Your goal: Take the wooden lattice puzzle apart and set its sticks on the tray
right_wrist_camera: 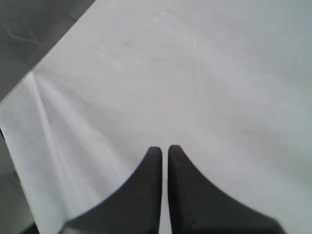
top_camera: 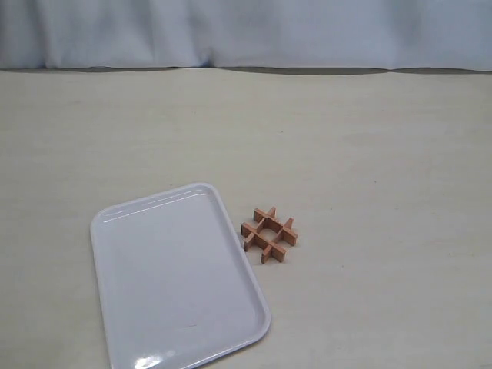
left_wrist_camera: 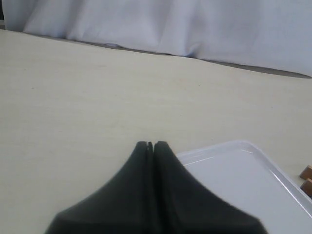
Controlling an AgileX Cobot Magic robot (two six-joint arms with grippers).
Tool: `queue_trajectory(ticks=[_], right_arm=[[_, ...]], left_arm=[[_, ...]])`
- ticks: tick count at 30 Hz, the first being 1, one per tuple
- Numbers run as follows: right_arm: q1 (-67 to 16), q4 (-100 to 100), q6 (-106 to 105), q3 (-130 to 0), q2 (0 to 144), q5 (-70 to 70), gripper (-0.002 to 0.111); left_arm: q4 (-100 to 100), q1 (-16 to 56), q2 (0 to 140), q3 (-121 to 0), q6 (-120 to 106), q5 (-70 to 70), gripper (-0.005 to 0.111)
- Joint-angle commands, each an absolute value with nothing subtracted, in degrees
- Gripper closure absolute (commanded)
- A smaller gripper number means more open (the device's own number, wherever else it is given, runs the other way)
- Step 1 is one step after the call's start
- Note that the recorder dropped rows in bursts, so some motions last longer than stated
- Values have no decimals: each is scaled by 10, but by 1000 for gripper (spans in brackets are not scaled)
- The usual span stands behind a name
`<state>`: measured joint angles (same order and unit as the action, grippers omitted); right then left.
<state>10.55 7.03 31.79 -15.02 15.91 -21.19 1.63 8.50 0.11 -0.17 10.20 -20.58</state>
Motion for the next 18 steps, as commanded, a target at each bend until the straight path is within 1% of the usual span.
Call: queue_trajectory(ticks=[1, 5, 8, 10, 12, 15, 18], right_arm=[[105, -18, 247, -292, 307, -65, 104], [105, -141, 246, -393, 456, 85, 104], [105, -163, 220, -419, 555, 138, 104], [101, -154, 189, -419, 614, 141, 104], [83, -155, 158, -419, 676, 142, 104], [34, -155, 103, -435, 751, 163, 104], [-26, -155, 46, -490, 820, 257, 104]], left_arm=[[20, 84, 0, 0, 101, -198, 107], [20, 84, 0, 0, 101, -198, 107], [20, 84, 0, 0, 101, -198, 107], [20, 84, 0, 0, 101, -198, 107], [20, 84, 0, 0, 101, -198, 107], [20, 84, 0, 0, 101, -198, 107], [20, 84, 0, 0, 101, -198, 107]])
